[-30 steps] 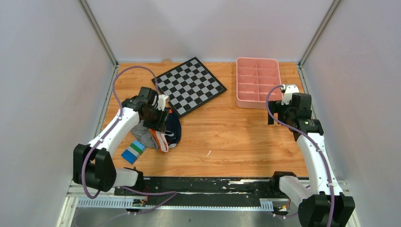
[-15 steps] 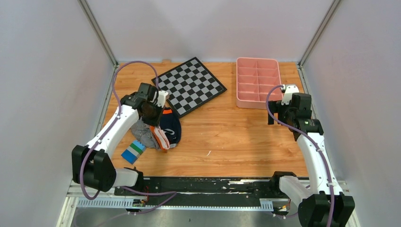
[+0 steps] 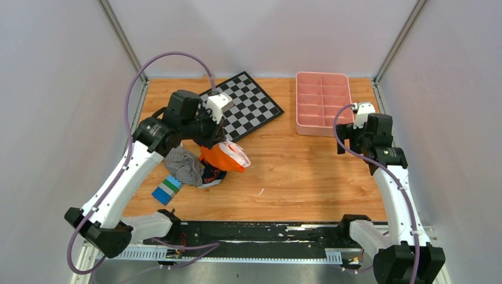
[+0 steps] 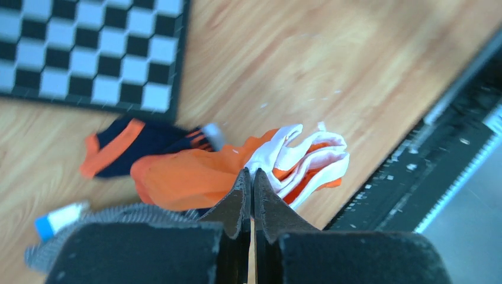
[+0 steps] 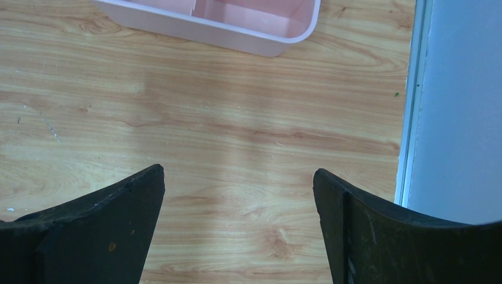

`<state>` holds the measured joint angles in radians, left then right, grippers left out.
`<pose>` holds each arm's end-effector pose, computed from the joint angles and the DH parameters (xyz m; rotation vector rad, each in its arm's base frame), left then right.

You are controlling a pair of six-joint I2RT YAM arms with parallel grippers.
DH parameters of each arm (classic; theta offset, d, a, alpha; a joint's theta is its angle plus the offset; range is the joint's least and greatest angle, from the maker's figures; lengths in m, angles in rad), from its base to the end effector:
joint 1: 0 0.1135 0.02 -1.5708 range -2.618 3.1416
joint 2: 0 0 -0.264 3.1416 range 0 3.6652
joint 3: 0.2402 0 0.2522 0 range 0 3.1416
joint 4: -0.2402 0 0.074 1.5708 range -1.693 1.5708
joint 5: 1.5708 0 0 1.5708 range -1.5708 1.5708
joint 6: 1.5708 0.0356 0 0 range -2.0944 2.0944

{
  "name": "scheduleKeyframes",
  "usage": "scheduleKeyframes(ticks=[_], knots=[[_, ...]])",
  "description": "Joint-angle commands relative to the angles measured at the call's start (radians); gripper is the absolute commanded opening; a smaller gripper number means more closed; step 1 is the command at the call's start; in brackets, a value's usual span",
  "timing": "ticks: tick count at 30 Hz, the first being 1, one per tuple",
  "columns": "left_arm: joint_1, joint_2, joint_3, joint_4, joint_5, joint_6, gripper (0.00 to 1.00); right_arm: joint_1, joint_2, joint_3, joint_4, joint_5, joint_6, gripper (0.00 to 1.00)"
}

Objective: Roll the underwear
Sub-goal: Pick up the underwear from the corner of the board, then place the underwear at the center of the board.

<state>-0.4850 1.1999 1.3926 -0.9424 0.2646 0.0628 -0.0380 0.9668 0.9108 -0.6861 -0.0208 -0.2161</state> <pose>0.2014 -0.1167 0.3915 0.7639 2.2174 -0.5182 0.1987 -0.0068 0.3029 -0.2164 2.3049 -0.1051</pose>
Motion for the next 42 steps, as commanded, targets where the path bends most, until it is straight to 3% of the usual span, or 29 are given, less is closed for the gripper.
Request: scheduleKeyframes(ticks=[1, 10, 16, 18, 22, 25, 27, 31, 34, 42], knots=[[-0.149, 0.004, 0.069, 0.030, 0.176, 0.038, 0.00, -0.005, 0.021, 0.082, 0.008, 0.019, -0.037, 0.96], [-0.530, 0.240, 0.203, -0.039, 0.203, 0.165, 0.00, -0.030, 0.078, 0.214, -0.109, -0.032, -0.087, 0.97], [-0.574, 0.431, 0.189, 0.000, 0.337, 0.201, 0.04, -0.063, 0.044, 0.208, -0.224, -0.256, -0.211, 0.91], [-0.545, 0.497, 0.209, 0.003, 0.339, 0.244, 0.01, -0.072, 0.041, 0.205, -0.253, -0.287, -0.233, 0.90], [-0.388, 0.574, 0.148, 0.219, 0.395, 0.163, 0.00, -0.096, -0.010, 0.171, -0.275, -0.350, -0.271, 0.89], [-0.276, 0.679, 0.154, 0.379, 0.322, 0.058, 0.24, -0.097, -0.065, 0.108, -0.270, -0.456, -0.299, 0.88], [-0.208, 0.751, 0.216, 0.414, 0.221, -0.037, 0.46, -0.092, -0.102, 0.053, -0.210, -0.535, -0.290, 0.86], [-0.067, 0.792, 0.190, 0.437, 0.238, -0.234, 0.63, 0.010, -0.090, -0.011, -0.121, -0.595, -0.313, 0.85], [-0.030, 0.738, 0.092, 0.404, 0.287, -0.253, 0.65, 0.185, 0.014, -0.025, -0.062, -0.535, -0.302, 0.79], [-0.018, 0.563, -0.073, 0.267, 0.320, -0.097, 0.65, 0.310, 0.441, 0.136, 0.011, -0.651, -0.084, 0.60]])
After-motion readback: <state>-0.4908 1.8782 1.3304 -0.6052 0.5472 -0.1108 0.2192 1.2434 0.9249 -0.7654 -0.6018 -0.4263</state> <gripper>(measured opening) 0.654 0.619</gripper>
